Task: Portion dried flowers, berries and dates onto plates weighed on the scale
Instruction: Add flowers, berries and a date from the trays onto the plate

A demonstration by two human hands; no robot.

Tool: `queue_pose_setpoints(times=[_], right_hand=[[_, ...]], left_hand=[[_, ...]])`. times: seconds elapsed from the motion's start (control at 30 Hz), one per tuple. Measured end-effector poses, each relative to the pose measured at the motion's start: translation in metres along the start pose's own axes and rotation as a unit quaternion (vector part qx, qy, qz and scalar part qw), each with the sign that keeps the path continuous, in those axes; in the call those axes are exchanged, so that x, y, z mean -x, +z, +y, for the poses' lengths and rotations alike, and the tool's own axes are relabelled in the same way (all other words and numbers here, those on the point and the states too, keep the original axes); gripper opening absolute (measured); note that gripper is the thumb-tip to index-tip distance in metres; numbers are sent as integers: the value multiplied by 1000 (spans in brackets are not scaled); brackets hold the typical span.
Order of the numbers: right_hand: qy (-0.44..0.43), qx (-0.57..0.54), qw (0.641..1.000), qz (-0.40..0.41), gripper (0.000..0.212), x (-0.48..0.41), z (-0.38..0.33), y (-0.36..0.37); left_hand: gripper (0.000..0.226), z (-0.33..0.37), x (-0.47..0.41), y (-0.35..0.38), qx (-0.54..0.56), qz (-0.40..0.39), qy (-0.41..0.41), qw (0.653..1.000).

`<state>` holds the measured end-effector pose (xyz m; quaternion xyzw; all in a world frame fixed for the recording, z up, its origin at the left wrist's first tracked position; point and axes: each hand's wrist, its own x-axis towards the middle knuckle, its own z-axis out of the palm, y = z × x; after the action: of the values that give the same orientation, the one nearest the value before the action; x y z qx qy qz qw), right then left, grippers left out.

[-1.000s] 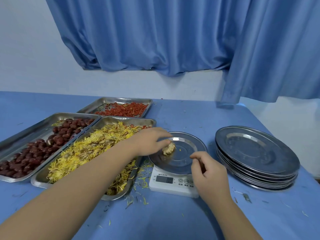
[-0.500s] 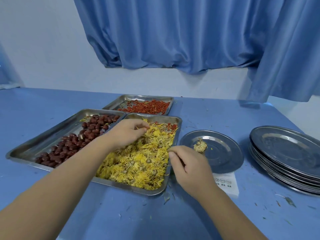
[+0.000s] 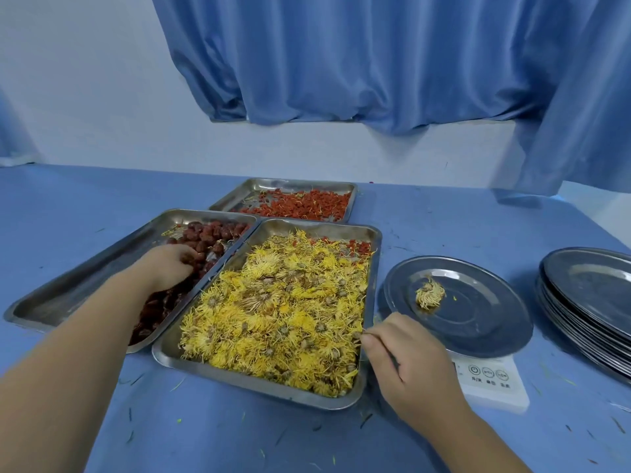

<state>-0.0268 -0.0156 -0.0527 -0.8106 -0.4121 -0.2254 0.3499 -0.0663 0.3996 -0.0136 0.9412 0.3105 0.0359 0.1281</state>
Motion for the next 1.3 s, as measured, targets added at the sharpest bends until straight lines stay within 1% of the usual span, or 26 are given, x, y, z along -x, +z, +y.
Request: queue_pose_setpoints(times=[0.07, 0.13, 0.27, 0.4, 0.47, 0.57, 0.7, 0.8, 0.93, 1.03, 1.1, 1.2, 1.3], right_hand=[[1, -9, 1000, 7, 41, 0, 3, 0], [1, -21, 1000, 11, 38, 0, 5, -1], [4, -18, 1000, 16, 44, 0, 7, 1], [-2, -31, 999, 32, 34, 0, 5, -1], [1, -42, 998, 48, 37, 1, 6, -5], [29, -60, 995, 77, 45, 2, 10, -14], [71, -80, 988, 113, 48, 7, 21, -36], [97, -53, 985, 135, 45, 25, 35, -58], [138, 6, 982, 126, 46, 53, 57, -80], [165, 19, 978, 124, 43, 63, 65, -78], [177, 22, 976, 123, 42, 63, 64, -75], [170, 34, 978, 118, 40, 62, 60, -73], [164, 39, 979, 114, 40, 65, 59, -77]], left_hand=[[40, -3, -1, 10, -8, 1, -8, 1000], [38, -4, -2, 13, -3, 26, -9, 1000], [35, -6, 2, 8, 10, 68, 7, 998], [34, 8, 13, -3, 61, 97, 47, 992], [34, 24, 20, -10, 64, 101, 89, 989], [35, 59, 36, -19, 61, 98, 166, 979], [31, 117, 68, -18, 64, 62, 264, 960], [33, 160, 89, -11, 49, 44, 334, 940], [40, 218, 111, 5, 6, 48, 410, 911], [44, 254, 118, 22, -32, 35, 421, 906], [41, 271, 118, 33, -58, 33, 417, 906], [38, 287, 116, 47, -62, 35, 398, 915], [43, 291, 115, 57, -66, 27, 382, 921]])
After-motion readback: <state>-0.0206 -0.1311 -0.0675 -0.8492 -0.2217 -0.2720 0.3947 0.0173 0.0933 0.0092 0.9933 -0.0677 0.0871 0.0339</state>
